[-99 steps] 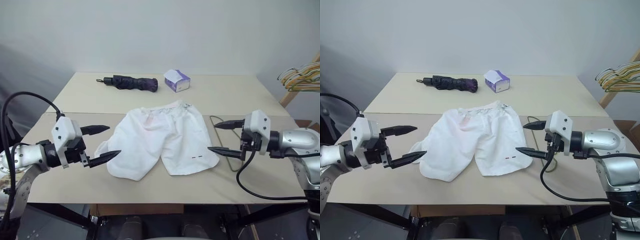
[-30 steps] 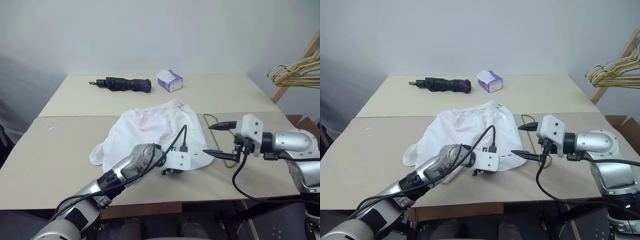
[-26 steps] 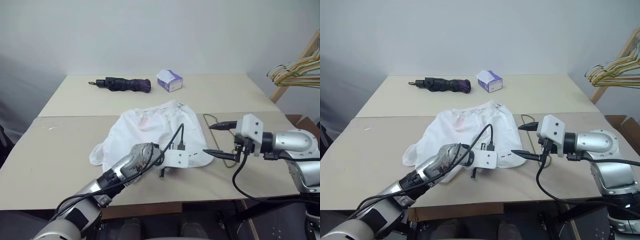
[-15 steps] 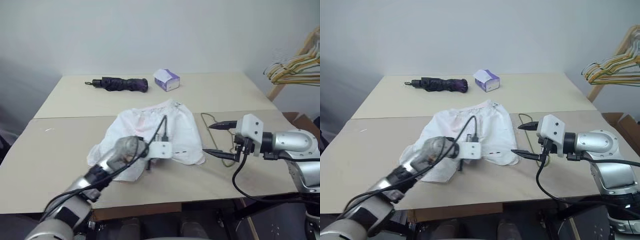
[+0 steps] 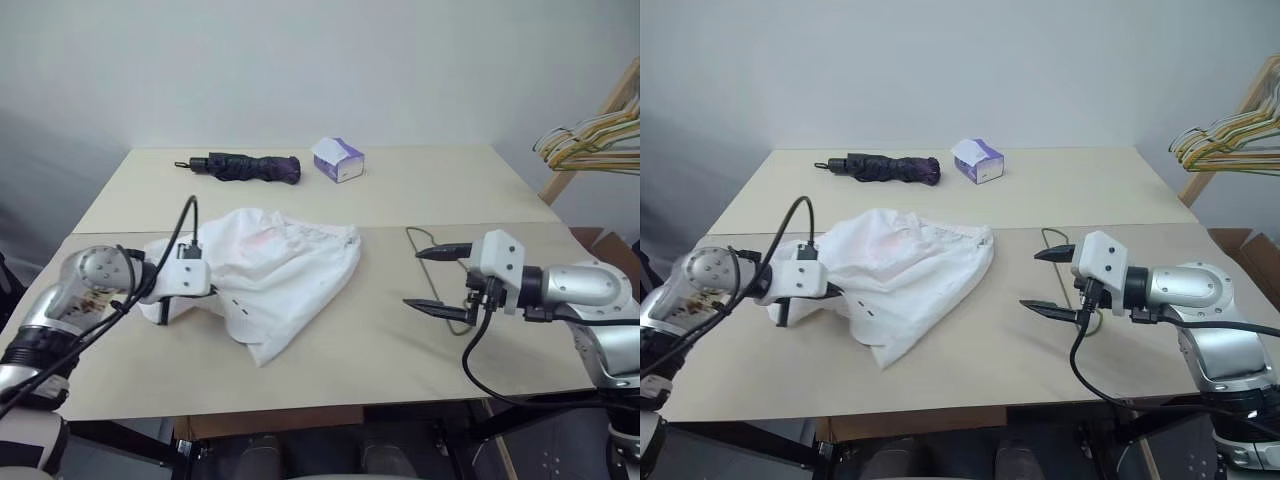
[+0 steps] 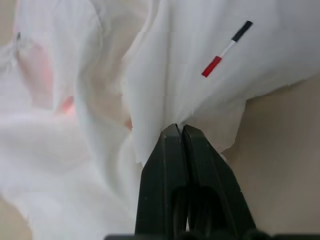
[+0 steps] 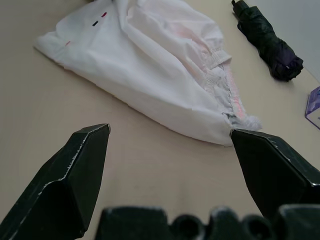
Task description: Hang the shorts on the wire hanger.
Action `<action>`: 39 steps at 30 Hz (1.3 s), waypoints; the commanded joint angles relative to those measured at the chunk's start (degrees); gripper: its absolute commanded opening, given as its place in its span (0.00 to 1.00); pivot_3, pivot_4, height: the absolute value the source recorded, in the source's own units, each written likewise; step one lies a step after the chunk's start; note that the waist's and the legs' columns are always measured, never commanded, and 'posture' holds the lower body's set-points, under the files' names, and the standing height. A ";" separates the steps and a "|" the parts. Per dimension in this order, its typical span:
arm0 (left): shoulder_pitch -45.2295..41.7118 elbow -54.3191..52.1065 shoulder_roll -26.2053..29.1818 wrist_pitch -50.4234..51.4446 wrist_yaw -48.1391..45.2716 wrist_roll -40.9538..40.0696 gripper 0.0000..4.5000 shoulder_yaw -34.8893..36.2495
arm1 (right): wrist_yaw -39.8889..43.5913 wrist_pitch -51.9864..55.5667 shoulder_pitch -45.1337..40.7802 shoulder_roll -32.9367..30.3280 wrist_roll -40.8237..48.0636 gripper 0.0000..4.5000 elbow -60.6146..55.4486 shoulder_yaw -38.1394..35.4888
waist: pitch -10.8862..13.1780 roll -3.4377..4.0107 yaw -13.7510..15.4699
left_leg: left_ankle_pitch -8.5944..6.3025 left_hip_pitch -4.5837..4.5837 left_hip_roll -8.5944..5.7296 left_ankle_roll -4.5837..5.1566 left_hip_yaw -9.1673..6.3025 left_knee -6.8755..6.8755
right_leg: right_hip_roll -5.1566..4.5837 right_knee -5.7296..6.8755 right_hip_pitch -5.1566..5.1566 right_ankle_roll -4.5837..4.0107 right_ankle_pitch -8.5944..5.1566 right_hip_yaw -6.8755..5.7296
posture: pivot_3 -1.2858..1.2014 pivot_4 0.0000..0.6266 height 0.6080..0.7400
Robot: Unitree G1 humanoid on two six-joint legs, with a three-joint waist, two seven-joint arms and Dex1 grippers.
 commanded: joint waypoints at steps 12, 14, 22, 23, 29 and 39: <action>17.02 -26.90 10.79 13.70 -17.40 -22.08 0.93 14.12 | 0.28 -0.45 -1.47 1.24 0.36 1.00 -1.08 1.03 | 0.00 0.00 -0.21 | 0.02 -0.34 0.43 0.01 0.26 0.00 | 0.14 0.26 -0.57 -0.44 0.18 0.02 | 0.52 0.00 1.00; 18.76 -32.55 10.15 20.18 -16.64 -27.26 0.99 16.63 | 0.06 -0.47 -1.25 1.52 0.25 1.00 -1.25 1.31 | 0.00 0.00 0.11 | 0.02 -0.33 0.43 0.01 0.34 0.01 | 0.07 0.34 -0.60 -0.30 0.04 0.02 | 0.53 0.00 1.00; 19.43 -55.11 1.66 48.85 2.69 -28.68 0.99 8.32 | -0.40 0.21 -1.39 2.39 0.21 1.00 -2.08 1.81 | 0.00 -0.02 1.18 | 0.15 -0.30 0.34 0.24 0.49 0.08 | 0.15 0.56 -0.59 0.11 -0.07 0.19 | 0.52 0.00 1.00; 19.15 -56.59 1.54 50.87 4.09 -26.80 0.99 5.93 | -0.44 0.26 -1.40 2.40 0.25 1.00 -2.16 1.79 | 0.00 -0.03 1.18 | 0.15 -0.30 0.32 0.24 0.49 0.08 | 0.21 0.56 -0.59 0.11 -0.07 0.21 | 0.52 0.00 1.00; 16.68 -59.94 -1.46 60.83 13.95 -15.01 0.99 -6.71 | -1.01 0.61 -0.82 2.43 0.60 1.00 -3.17 1.55 | 0.00 -0.05 0.97 | 0.14 -0.22 0.42 0.23 0.56 0.08 | 0.55 0.57 -0.61 0.07 -0.08 0.57 | 0.52 0.00 1.00; 13.60 -56.18 -2.71 65.02 18.33 -4.19 0.79 -15.14 | -2.07 0.90 -0.33 2.75 0.61 1.00 -4.12 1.53 | -0.01 -0.05 1.04 | 0.13 -0.14 0.47 0.22 0.66 0.08 | 0.61 0.58 -0.63 -0.07 -0.14 0.68 | 0.51 0.00 1.00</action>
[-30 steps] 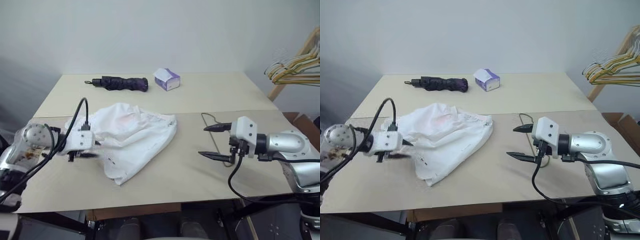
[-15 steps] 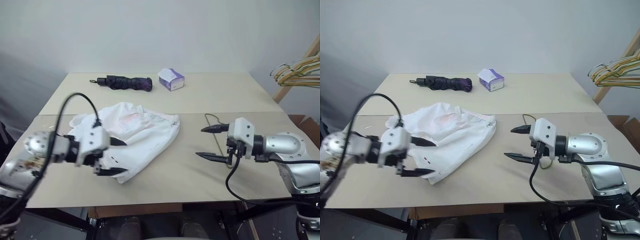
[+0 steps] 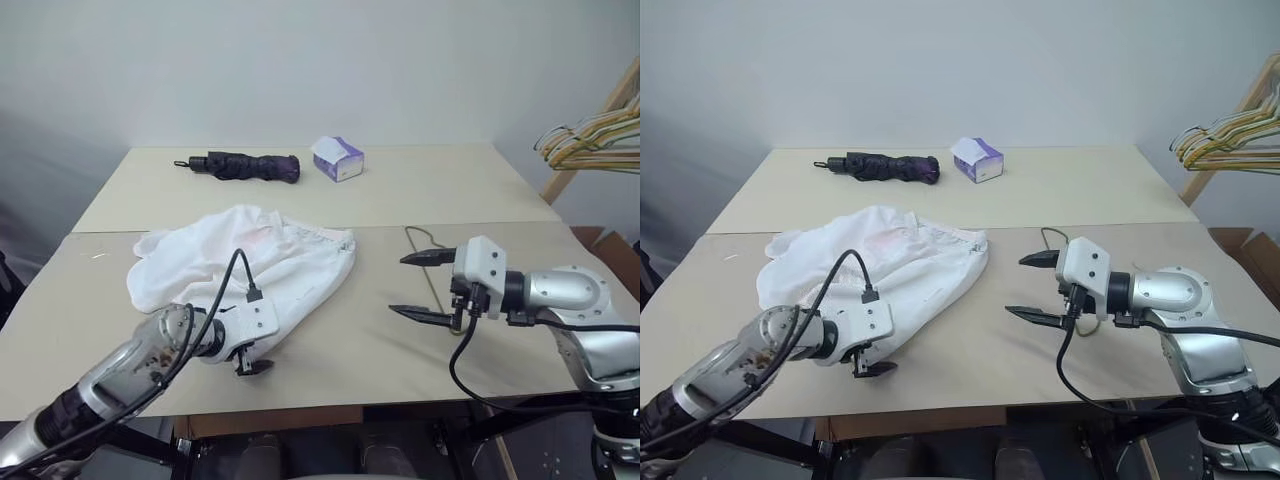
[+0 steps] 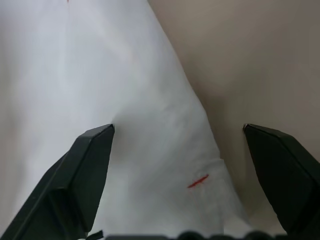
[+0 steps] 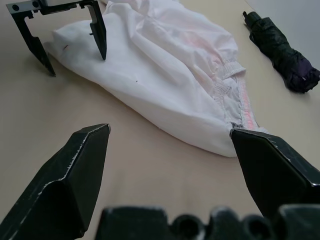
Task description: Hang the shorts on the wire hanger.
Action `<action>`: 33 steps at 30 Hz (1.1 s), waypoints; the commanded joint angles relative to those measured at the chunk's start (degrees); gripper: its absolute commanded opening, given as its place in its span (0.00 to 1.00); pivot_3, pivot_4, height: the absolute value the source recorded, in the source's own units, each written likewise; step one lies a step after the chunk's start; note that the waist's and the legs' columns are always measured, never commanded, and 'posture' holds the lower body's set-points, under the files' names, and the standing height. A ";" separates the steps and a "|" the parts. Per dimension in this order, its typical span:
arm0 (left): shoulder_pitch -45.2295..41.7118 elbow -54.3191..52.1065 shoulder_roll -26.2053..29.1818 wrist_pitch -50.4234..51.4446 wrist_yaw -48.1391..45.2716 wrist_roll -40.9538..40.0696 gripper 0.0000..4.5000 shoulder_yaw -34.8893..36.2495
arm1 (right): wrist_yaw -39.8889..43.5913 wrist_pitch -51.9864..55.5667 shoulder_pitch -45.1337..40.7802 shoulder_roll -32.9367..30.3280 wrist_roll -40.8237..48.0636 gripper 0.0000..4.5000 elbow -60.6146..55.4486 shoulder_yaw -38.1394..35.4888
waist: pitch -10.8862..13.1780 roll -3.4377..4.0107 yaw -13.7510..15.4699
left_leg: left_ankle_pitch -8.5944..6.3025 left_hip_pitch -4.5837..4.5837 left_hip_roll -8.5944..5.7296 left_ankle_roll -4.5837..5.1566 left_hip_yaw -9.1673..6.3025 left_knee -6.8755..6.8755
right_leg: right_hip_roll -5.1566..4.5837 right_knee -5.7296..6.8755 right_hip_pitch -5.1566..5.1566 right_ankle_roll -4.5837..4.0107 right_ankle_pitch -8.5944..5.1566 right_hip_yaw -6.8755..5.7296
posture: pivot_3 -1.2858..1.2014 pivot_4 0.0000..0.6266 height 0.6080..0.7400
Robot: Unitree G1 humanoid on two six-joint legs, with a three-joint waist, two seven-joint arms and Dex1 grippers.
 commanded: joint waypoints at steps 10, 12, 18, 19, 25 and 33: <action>0.00 7.68 1.23 -4.90 -0.29 4.66 0.12 1.50 | -0.86 -0.28 -1.39 1.03 0.00 1.00 -1.08 0.03 | -0.01 -0.01 -0.16 | -0.02 0.25 0.10 -0.03 0.20 -0.02 | 0.07 0.03 0.06 -0.25 -0.12 0.21 | 0.52 0.00 1.00; 0.12 8.12 2.09 -6.54 -1.33 4.15 0.01 2.74 | -0.57 -1.33 -2.35 1.47 -1.08 1.00 -0.19 1.01 | -0.01 -0.01 -0.31 | -0.03 0.27 0.12 -0.04 0.22 -0.02 | 0.08 0.04 0.05 -0.26 -0.11 0.23 | 0.52 0.00 1.00; 6.54 6.97 11.79 -20.21 -13.26 -3.58 0.01 12.80 | -2.34 -13.31 -7.32 3.46 -14.40 1.00 7.10 9.10 | -0.01 -0.02 -1.49 | -0.14 0.22 0.25 -0.22 0.28 -0.05 | 0.24 0.05 -0.08 -0.37 -0.11 0.34 | 0.53 0.00 1.00; 8.63 7.54 13.38 -24.37 -14.73 -4.59 0.01 15.62 | -3.61 -16.62 -8.94 4.38 -17.97 1.00 9.83 11.14 | -0.01 -0.02 -1.65 | -0.15 0.22 0.26 -0.22 0.29 -0.05 | 0.24 0.05 -0.09 -0.38 -0.12 0.35 | 0.53 0.00 1.00; 18.34 9.93 16.33 -39.22 -19.19 -8.02 0.01 29.53 | -9.86 -35.47 -19.80 9.82 -35.31 1.00 26.98 22.01 | 0.00 -0.01 -1.53 | -0.15 0.30 0.35 -0.23 0.46 -0.06 | 0.21 0.08 -0.14 -0.48 -0.08 0.37 | 0.55 0.00 1.00; 25.52 5.56 14.98 -39.11 -19.61 -8.57 0.01 37.53 | -26.60 -52.00 -36.65 18.14 -56.52 1.00 54.48 34.00 | 0.01 -0.03 -0.72 | -0.15 0.29 0.35 -0.23 0.58 -0.07 | 0.21 0.14 -0.17 -0.90 0.16 0.39 | 0.57 0.00 1.00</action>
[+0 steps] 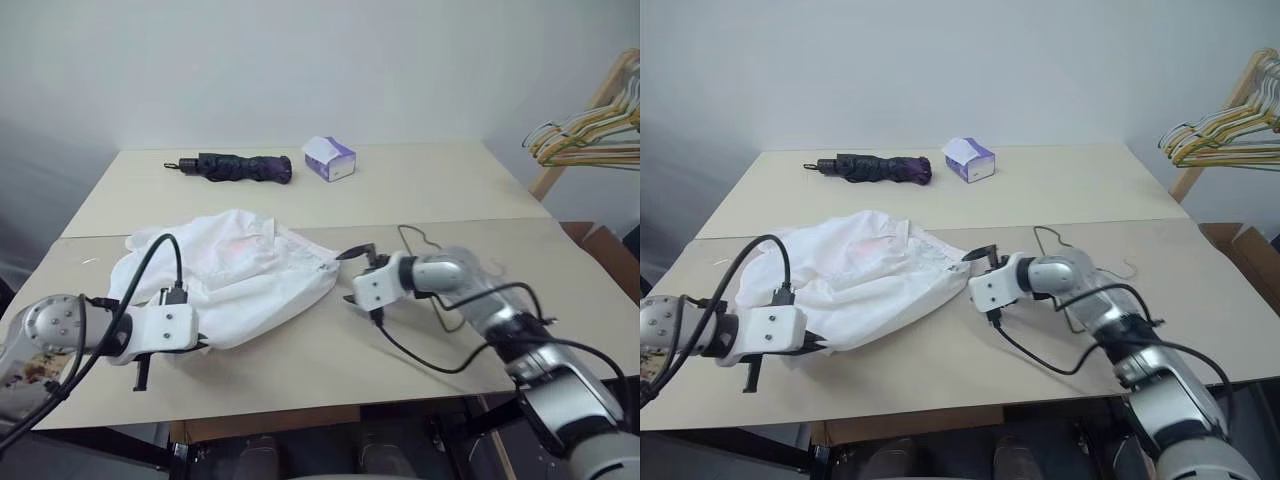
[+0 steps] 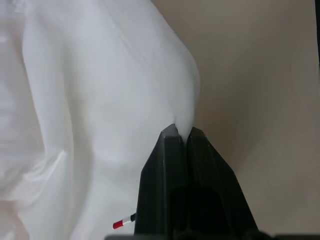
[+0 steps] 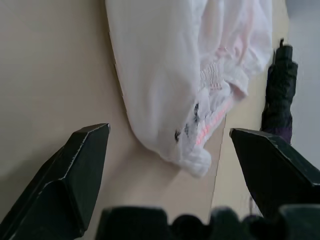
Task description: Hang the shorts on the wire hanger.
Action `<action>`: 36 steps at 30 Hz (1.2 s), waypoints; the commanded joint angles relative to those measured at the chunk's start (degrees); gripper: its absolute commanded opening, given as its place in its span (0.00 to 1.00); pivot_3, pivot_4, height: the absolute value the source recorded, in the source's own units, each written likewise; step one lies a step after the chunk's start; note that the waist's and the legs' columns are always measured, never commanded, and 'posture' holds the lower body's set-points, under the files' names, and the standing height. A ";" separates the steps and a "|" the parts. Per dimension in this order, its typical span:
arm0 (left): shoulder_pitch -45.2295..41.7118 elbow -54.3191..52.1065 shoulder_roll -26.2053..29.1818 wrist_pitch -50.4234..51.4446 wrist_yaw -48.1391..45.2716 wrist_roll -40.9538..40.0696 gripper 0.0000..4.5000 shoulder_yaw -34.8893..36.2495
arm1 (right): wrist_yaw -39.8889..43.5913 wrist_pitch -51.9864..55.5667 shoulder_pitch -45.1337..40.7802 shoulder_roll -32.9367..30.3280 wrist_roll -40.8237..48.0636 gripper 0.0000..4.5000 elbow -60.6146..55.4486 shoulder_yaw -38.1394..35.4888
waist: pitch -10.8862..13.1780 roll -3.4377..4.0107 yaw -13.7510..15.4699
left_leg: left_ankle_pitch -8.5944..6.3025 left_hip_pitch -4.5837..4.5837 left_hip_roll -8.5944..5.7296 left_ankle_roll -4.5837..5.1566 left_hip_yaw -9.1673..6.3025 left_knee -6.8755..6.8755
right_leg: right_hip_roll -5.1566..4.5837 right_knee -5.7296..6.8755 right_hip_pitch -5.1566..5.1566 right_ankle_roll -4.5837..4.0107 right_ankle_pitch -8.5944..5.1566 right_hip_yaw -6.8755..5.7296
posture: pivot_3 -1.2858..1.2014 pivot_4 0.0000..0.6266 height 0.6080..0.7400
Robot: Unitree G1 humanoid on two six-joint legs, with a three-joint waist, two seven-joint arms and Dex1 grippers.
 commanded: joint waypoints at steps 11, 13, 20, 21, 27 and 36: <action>6.80 -7.78 -2.59 2.41 1.02 -0.26 0.00 7.45 | -20.09 -14.61 -17.35 8.98 -18.16 0.81 30.41 11.17 | -0.01 -0.01 1.53 | 0.01 0.14 0.01 -0.01 0.07 -0.22 | 0.04 0.21 -0.11 -0.19 -0.09 0.05 | 0.59 0.00 1.00; 7.09 -8.25 -2.79 2.74 1.14 -0.13 0.00 7.68 | -21.46 -14.85 -17.95 9.28 -19.23 0.66 32.42 11.90 | -0.01 -0.01 1.61 | 0.01 0.18 0.01 -0.02 0.06 -0.25 | 0.04 0.21 -0.10 -0.20 -0.09 0.05 | 0.59 0.00 1.00; 6.94 -8.38 -2.70 2.69 0.49 -0.28 0.00 7.78 | -24.98 -13.99 -19.31 8.63 -22.00 0.13 36.09 13.05 | -0.01 -0.01 1.84 | 0.03 0.24 0.01 -0.04 0.06 -0.40 | 0.06 0.23 -0.12 -0.29 -0.15 0.05 | 0.58 0.00 1.00; 6.46 -7.99 -2.56 2.35 0.34 -0.18 0.00 7.41 | -24.00 -14.87 -19.02 7.92 -21.27 0.05 35.64 12.57 | -0.01 -0.01 1.84 | 0.03 0.24 0.02 -0.04 0.06 -0.41 | 0.07 0.23 -0.12 -0.30 -0.15 0.05 | 0.58 0.00 1.00; 1.53 -3.05 -3.36 -3.05 -0.30 0.76 0.00 3.94 | -7.50 -18.71 -12.79 0.36 -7.27 0.00 24.09 6.55 | -0.01 -0.01 2.18 | 0.04 0.24 0.00 -0.04 0.06 -0.44 | 0.09 0.22 -0.10 -0.29 -0.18 0.05 | 0.56 0.00 1.00; -12.08 13.67 -5.74 -19.34 -4.04 2.87 0.00 -4.17 | 22.15 8.76 13.44 -21.76 23.89 0.00 -25.76 -6.23 | -0.02 -0.03 1.48 | 0.03 0.35 0.06 -0.03 0.11 -0.41 | 0.09 0.20 0.09 0.04 -0.13 0.08 | 0.52 0.00 1.00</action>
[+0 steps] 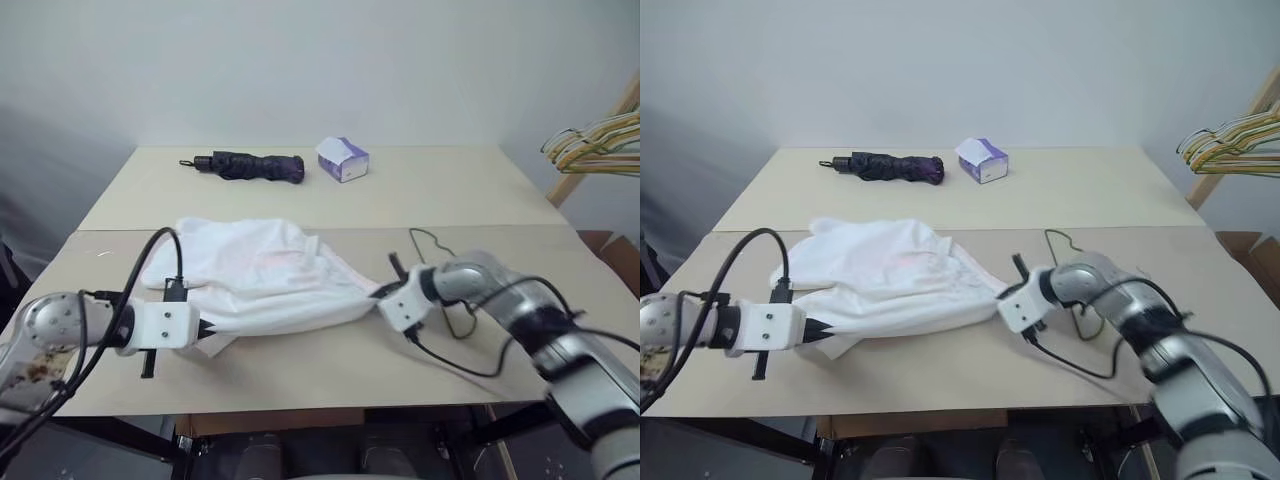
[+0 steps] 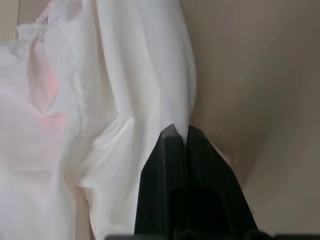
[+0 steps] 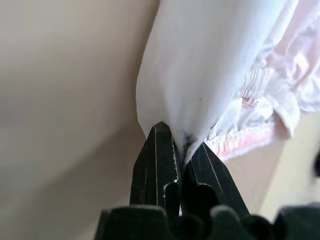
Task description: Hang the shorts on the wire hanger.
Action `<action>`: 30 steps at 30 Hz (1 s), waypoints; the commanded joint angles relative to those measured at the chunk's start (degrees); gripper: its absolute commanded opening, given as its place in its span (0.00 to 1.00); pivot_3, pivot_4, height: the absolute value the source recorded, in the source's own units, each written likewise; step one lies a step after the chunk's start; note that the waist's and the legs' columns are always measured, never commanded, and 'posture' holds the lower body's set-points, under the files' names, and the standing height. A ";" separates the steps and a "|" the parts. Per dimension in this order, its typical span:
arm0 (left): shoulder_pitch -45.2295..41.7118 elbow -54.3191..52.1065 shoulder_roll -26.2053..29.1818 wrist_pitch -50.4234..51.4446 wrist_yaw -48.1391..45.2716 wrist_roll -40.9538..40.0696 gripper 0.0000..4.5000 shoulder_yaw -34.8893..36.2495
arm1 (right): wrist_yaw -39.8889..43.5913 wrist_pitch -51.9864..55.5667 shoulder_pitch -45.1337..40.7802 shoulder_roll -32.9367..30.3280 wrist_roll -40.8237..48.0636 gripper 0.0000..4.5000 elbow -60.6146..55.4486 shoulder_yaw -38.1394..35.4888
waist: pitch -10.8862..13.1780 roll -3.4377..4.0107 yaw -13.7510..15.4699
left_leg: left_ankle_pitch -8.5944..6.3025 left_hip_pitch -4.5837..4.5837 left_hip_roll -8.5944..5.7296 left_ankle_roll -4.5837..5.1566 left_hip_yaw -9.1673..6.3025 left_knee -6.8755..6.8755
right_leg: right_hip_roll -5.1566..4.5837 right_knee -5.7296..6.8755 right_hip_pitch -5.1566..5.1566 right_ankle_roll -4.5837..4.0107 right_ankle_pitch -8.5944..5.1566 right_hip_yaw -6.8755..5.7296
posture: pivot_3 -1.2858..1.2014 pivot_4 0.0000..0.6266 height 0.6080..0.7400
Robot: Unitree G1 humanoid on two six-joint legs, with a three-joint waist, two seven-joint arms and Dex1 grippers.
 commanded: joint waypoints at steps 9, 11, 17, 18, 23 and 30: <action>-4.05 7.69 3.37 -7.93 -19.98 -13.83 0.00 -0.40 | 12.90 28.64 14.92 -13.21 29.26 0.00 -36.76 -14.65 | -0.02 -0.02 -3.57 | -0.05 0.26 0.42 -0.08 0.22 -0.01 | 0.15 0.01 0.06 -0.07 -0.37 0.00 | 0.50 0.00 1.00; -5.69 8.02 2.92 -7.01 -20.59 -14.22 0.00 -0.92 | 13.26 30.62 13.20 -11.56 29.34 0.00 -36.09 -14.73 | -0.03 -0.02 -3.84 | -0.09 0.28 0.44 -0.14 0.24 -0.01 | 0.15 0.01 0.04 -0.07 -0.37 0.00 | 0.50 0.00 1.00; -24.56 20.99 -5.07 -0.71 -13.37 -9.31 0.00 -3.73 | 5.05 31.28 -4.54 1.61 19.36 0.00 -15.35 -13.72 | -0.03 -0.04 -3.97 | -0.03 0.15 0.35 -0.04 0.25 0.12 | 0.25 0.04 -0.01 0.20 -0.21 -0.01 | 0.50 0.00 1.00; -29.26 25.15 -6.55 -0.50 -11.20 -7.49 0.00 -4.02 | 1.58 30.80 -8.63 4.16 16.21 0.00 -10.23 -13.49 | -0.03 -0.04 -3.98 | -0.02 0.16 0.35 -0.04 0.24 0.16 | 0.27 0.04 0.01 0.41 -0.08 0.00 | 0.50 0.00 1.00; -58.84 56.52 -13.63 -7.84 15.00 10.01 0.00 -7.73 | -25.39 25.61 -32.70 16.37 -1.36 0.00 23.99 -10.61 | -0.03 -0.05 -4.06 | 0.00 -0.52 0.30 -0.03 0.08 0.40 | 0.38 0.06 -0.49 0.05 0.37 0.00 | 0.51 0.00 1.00; -87.86 82.74 -18.27 -11.06 69.09 31.14 0.00 -16.28 | -64.68 13.58 -51.97 25.01 -7.35 0.00 52.24 -14.09 | -0.04 -0.07 -3.86 | -0.05 -1.79 -0.15 -0.07 0.02 -0.02 | -0.07 0.24 -1.80 0.26 0.49 0.09 | 0.52 0.00 1.00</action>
